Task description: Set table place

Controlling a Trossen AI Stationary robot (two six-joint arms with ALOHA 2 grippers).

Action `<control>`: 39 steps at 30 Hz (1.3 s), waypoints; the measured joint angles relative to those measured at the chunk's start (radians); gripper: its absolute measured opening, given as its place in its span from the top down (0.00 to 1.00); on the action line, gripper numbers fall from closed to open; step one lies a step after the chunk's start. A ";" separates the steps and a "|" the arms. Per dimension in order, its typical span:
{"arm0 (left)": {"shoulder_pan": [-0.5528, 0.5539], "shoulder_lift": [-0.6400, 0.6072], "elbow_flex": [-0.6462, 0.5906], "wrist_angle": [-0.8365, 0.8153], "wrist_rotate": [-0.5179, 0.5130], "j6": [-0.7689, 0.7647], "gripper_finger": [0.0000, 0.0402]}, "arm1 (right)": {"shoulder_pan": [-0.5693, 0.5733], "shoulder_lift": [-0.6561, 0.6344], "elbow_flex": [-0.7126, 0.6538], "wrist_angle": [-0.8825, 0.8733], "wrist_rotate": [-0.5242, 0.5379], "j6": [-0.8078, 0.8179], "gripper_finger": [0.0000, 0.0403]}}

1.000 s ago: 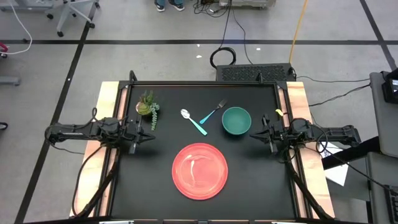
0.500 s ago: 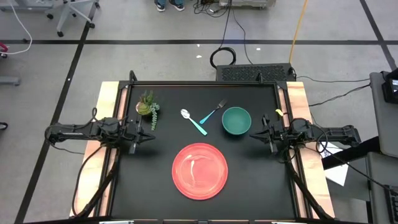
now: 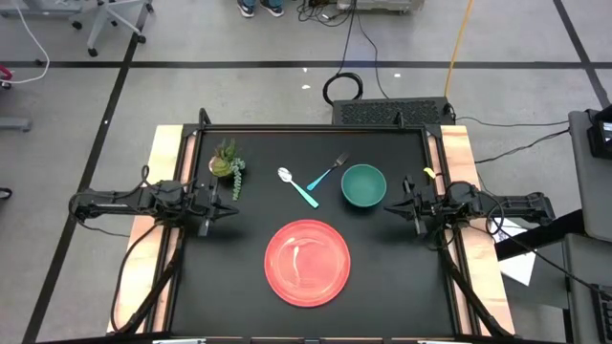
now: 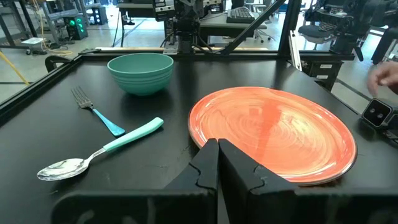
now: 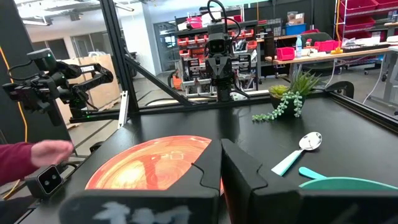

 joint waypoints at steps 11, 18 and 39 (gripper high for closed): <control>0.000 0.000 0.000 0.000 0.000 -0.023 0.96 | 0.000 0.000 0.000 0.000 0.000 0.000 1.00; 0.000 0.000 0.000 0.002 0.000 -0.012 0.96 | 0.000 0.000 0.000 0.000 0.000 0.000 1.00; 0.000 0.000 0.000 0.006 0.000 0.029 0.96 | 0.000 0.000 0.000 0.007 0.000 0.026 1.00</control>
